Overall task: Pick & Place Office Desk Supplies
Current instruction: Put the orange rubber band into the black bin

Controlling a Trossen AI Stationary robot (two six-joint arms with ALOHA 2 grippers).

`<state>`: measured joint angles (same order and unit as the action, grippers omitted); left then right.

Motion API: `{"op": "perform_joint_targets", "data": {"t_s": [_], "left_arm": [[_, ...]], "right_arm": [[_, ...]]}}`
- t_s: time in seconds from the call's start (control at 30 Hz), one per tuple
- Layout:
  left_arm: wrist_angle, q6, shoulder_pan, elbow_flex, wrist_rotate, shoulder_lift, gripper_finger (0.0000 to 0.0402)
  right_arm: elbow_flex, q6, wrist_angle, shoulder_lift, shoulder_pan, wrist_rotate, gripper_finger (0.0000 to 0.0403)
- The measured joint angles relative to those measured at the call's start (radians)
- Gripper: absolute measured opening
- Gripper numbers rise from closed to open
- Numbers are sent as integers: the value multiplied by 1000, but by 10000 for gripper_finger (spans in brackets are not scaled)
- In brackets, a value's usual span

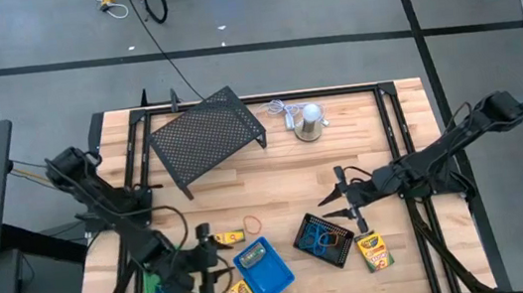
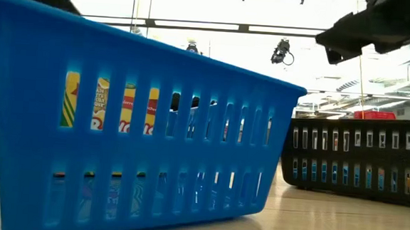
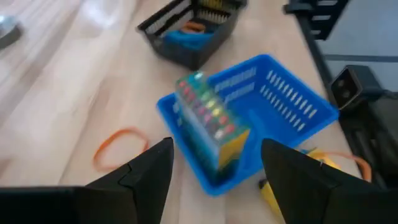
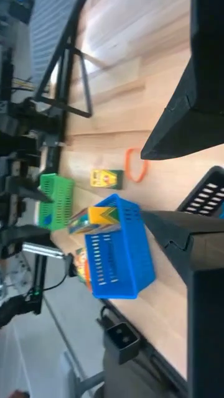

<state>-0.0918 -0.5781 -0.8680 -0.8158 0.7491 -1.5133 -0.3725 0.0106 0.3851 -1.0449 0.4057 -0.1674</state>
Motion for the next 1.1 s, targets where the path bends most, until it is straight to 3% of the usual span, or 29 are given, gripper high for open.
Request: {"op": "perform_joint_targets", "data": {"t_s": [0.1, 0.3, 0.53, 0.77, 0.83, 1.1], "left_arm": [[25, 9, 19, 0, -117, -12, 248], [65, -143, 9, 0, -290, -16, 240], [253, -227, -1, 0, -399, -125, 227], [265, -262, -1, -67, -422, -222, 219], [223, -274, -1, -104, -426, -236, 219], [-221, -341, 7, -333, -452, -355, 217]], "right_arm": [[0, 2, -5, -26, 3, -19, 151], [0, -13, 0, -60, 3, -82, 151], [-28, -53, -28, -63, 12, -145, 151], [-135, -99, -193, -63, 25, -217, 151], [-158, -103, -234, -62, 24, -228, 151], [-180, -132, -272, -62, 24, -240, 151]]}}
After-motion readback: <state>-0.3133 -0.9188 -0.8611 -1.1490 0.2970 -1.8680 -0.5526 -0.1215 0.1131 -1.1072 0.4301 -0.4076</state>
